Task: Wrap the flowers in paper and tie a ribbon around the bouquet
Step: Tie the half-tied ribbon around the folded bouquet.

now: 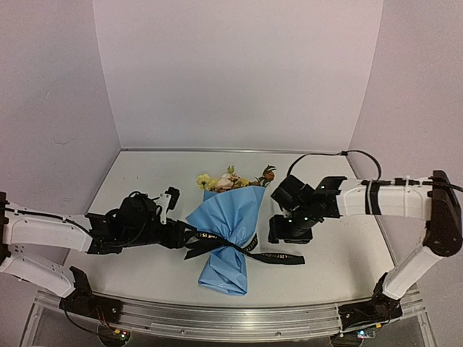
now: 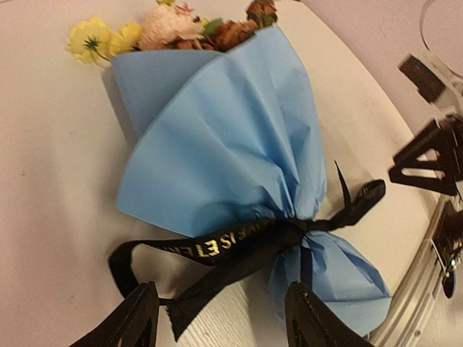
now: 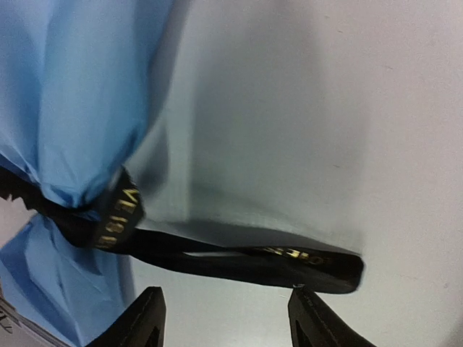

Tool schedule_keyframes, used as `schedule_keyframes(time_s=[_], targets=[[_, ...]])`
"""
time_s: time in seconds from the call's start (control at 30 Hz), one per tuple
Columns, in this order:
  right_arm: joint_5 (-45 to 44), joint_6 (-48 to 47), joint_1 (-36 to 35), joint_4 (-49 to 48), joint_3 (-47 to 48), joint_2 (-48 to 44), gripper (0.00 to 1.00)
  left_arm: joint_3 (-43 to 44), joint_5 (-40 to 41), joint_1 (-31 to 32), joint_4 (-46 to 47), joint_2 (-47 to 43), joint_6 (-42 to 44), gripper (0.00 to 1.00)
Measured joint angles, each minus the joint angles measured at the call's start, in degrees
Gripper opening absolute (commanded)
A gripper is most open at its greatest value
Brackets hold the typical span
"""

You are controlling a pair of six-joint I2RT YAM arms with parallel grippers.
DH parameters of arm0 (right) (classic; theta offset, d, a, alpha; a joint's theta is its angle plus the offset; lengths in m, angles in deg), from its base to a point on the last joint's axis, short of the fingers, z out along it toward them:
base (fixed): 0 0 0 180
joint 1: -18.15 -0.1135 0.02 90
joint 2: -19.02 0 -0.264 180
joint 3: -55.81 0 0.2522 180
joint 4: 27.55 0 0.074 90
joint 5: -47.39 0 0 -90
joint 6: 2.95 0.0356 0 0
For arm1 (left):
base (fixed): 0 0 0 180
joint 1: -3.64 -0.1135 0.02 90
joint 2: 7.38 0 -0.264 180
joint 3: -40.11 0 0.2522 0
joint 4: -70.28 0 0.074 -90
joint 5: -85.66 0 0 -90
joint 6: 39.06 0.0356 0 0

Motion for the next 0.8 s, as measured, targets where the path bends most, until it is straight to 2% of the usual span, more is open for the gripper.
schedule_keyframes(time_s=[0.17, 0.43, 0.63, 0.8], targets=[[2.1, 3.4, -2.1, -4.3, 5.7, 7.9, 0.62, 2.0, -2.5, 4.2, -1.1, 5.8, 0.2, 0.62], [3.5, 7.7, -3.3, -5.5, 7.2, 11.7, 0.62, 8.0, -5.3, 7.3, -0.6, 16.2, 0.3, 0.6], [4.4, 9.7, -3.3, -6.5, 8.3, 14.2, 0.62, 10.8, -6.2, 7.3, -0.2, 21.5, -0.2, 0.43], [5.0, 10.3, -3.3, -7.0, 9.7, 15.9, 0.58, 10.9, -7.7, 7.4, 0.8, 22.9, -1.1, 0.25]])
